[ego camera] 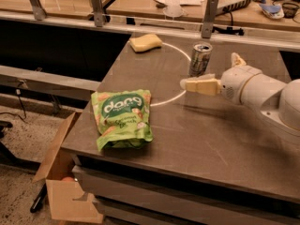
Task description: Knock redbull can over
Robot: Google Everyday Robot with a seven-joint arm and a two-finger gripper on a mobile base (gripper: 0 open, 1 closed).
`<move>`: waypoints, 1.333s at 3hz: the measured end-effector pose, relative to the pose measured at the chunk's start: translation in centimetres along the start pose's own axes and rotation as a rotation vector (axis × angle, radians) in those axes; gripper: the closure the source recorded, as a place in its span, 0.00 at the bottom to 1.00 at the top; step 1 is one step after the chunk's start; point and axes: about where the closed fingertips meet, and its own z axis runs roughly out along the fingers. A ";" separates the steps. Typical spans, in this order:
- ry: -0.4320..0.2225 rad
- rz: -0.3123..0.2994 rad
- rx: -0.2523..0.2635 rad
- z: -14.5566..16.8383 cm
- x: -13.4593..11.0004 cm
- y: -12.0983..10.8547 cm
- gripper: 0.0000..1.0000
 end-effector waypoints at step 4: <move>-0.148 -0.165 -0.069 2.2 -5.3 0.2 1.00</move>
Offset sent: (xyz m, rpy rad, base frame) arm 0.0405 0.0412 0.0056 0.0825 -0.0496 0.0977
